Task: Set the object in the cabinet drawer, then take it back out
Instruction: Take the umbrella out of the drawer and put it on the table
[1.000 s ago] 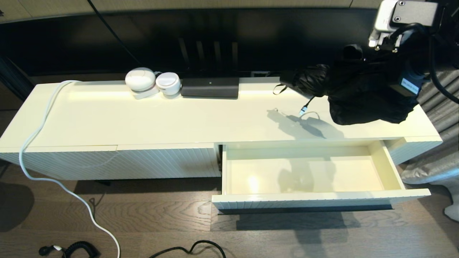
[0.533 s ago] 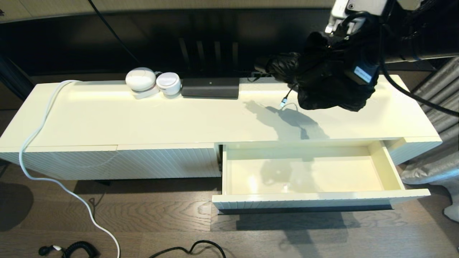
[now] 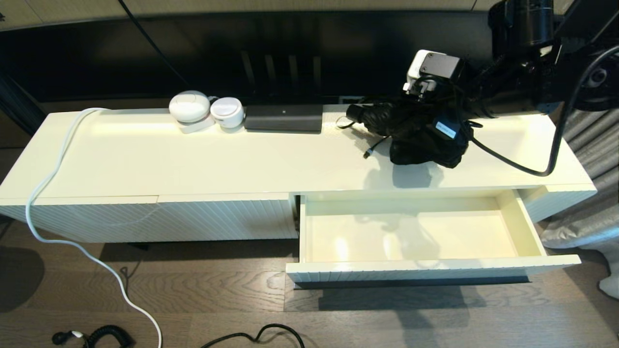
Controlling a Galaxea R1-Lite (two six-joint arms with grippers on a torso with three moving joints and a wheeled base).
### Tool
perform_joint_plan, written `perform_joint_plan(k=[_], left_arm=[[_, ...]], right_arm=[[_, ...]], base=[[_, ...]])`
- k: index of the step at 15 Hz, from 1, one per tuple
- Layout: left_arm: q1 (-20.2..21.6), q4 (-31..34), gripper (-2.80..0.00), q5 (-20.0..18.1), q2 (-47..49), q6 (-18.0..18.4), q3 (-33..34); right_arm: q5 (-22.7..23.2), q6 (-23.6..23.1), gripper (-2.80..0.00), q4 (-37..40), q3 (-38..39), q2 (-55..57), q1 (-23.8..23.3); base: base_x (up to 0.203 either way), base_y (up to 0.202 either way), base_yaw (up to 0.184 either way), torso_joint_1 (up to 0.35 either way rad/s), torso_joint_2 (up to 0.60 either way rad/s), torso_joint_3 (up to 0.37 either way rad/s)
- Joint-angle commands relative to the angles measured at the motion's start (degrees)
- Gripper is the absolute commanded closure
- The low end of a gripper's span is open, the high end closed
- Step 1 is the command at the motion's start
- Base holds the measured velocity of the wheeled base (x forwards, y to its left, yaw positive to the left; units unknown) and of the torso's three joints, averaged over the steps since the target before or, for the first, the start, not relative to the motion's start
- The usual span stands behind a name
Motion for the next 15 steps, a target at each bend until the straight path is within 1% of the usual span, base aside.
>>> perform_joint_plan(k=[1,6,11,12,15], left_arm=[[0.00,-0.01,-2.80,0.04,0.00,-0.04,0.00],[0.00,-0.01,-2.80,0.04,0.00,-0.04,0.00],[0.07,-0.01,-2.80,0.04,0.00,-0.04,0.00],[0.00,-0.01,-2.80,0.04,0.00,-0.04,0.00],[0.00,-0.01,-2.80,0.04,0.00,-0.04,0.00]], right_arm=[[0.59,-0.34,0.00,0.02,0.30,2.35,-2.48],[3.09,-0.69,0.00,-0.07,3.54,2.42,-6.65],[3.19,-0.81,0.00,-0.13,5.24,2.24,-6.83],[3.28,-0.87,-2.80,-0.08,6.27,2.07,-6.83],[3.19,-0.96,-2.80,0.03,6.60,1.45,-6.74]], base=[[0.000,0.000,0.000,0.000,0.00,0.000],[0.000,0.000,0.000,0.000,0.00,0.000],[0.000,0.000,0.000,0.000,0.00,0.000],[0.000,0.000,0.000,0.000,0.00,0.000],[0.000,0.000,0.000,0.000,0.00,0.000]])
